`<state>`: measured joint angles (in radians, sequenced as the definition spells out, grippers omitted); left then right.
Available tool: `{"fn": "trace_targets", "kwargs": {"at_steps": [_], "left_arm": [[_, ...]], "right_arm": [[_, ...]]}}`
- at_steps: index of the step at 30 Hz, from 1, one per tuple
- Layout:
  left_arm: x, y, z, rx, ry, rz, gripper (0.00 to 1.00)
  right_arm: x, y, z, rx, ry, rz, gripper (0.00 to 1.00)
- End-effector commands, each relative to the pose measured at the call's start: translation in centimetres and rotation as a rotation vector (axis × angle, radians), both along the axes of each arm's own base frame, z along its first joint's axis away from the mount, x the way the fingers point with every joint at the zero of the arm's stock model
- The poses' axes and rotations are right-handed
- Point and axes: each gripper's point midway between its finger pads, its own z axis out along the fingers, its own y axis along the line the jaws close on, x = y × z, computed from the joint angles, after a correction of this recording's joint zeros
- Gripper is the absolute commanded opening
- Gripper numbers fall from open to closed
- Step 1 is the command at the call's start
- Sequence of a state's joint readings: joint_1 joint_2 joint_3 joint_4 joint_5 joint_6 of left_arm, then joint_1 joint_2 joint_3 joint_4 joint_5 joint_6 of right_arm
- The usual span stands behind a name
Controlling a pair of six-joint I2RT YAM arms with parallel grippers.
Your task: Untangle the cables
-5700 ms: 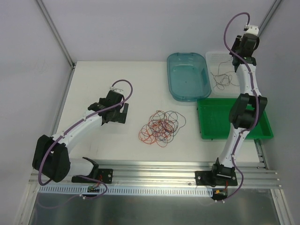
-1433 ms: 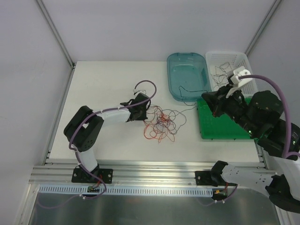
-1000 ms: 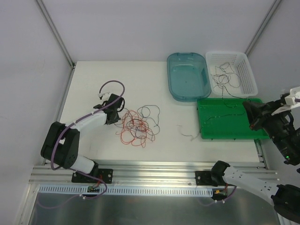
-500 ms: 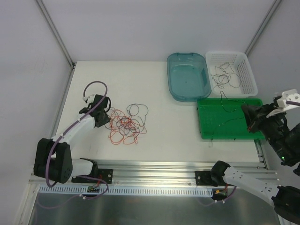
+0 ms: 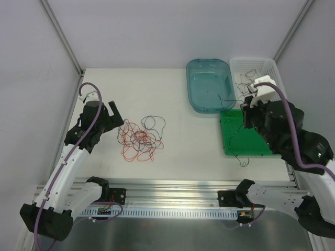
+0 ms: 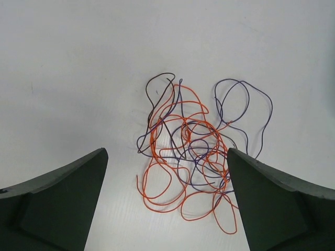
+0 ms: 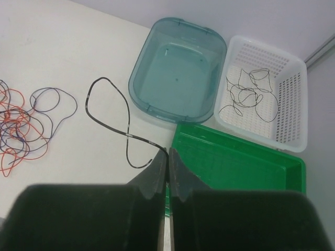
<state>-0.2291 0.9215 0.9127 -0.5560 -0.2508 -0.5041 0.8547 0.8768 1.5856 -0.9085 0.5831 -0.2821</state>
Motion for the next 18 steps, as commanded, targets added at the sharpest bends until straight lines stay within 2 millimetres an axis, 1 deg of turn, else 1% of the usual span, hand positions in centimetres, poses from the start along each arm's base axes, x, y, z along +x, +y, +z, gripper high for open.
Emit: {"fn": "trace_targets", "kwargs": {"at_steps": [1,2,3,4,5,6,7,8,9,10,11,12,13,14,15,16,17,18], "left_arm": [[-1.2,0.6,1.9,0.073,-0.029,-0.063,0.99],[-1.3,1.0,1.9,0.096,-0.035,-0.062,0.99],[-1.5,1.2,2.0,0.105,-0.041,-0.058,0.99],[-1.8,1.6,2.3,0.114,-0.060,-0.051,0.99],[-2.0,2.1,2.2,0.140,-0.064,-0.040,0.99],[-2.3,2.3,1.6,0.154,-0.056,-0.040,0.99],[-2.5,2.6,1.6,0.163,-0.071,-0.031,0.99],[-2.7,2.8,1.4,0.176,-0.073,-0.032,0.99],[-3.0,3.2,0.6,0.191,-0.063,-0.021,0.99],[-3.1,3.3,0.9,0.193,-0.092,-0.019,0.99],[-3.3,3.5,0.7,0.203,-0.094,-0.019,0.99],[-3.5,3.7,-0.1,0.212,-0.087,-0.017,0.99],[-3.7,3.9,0.1,0.213,-0.109,-0.007,0.99],[-3.8,4.1,0.0,0.225,-0.111,-0.005,0.99],[-4.0,4.3,-0.6,0.233,-0.102,0.001,0.99],[-4.1,4.6,-0.6,0.238,-0.113,0.014,0.99],[-4.2,4.7,-0.7,0.238,-0.116,0.020,0.99],[-4.3,4.7,-1.2,0.237,-0.112,0.017,0.99]], "right_arm": [[3.0,1.8,1.5,-0.007,-0.022,-0.018,0.01],[3.9,1.1,2.4,0.021,-0.032,-0.054,0.01],[4.4,1.6,2.5,0.037,-0.022,-0.033,0.01],[5.6,1.9,2.2,0.036,-0.006,-0.047,0.01],[6.5,0.7,3.2,0.064,-0.027,-0.096,0.01],[7.3,0.5,3.3,0.074,-0.027,-0.114,0.01],[8.3,0.6,3.2,0.079,-0.016,-0.119,0.01],[9.4,-0.7,3.8,0.103,-0.033,-0.173,0.01],[10.0,-1.1,4.4,0.129,-0.047,-0.190,0.01],[10.7,-1.5,4.7,0.150,-0.055,-0.206,0.01],[12.0,-2.9,4.5,0.159,-0.056,-0.263,0.01],[12.9,-3.4,5.3,0.206,-0.087,-0.289,0.01],[13.7,-3.9,5.6,0.231,-0.100,-0.306,0.01],[14.7,-5.8,5.7,0.247,-0.115,-0.362,0.01],[16.2,-6.4,6.0,0.271,-0.139,-0.385,0.01],[16.7,-7.1,6.8,0.303,-0.162,-0.403,0.01],[17.4,-8.8,7.6,0.325,-0.196,-0.443,0.01],[18.7,-9.3,7.4,0.339,-0.197,-0.448,0.01]]}}
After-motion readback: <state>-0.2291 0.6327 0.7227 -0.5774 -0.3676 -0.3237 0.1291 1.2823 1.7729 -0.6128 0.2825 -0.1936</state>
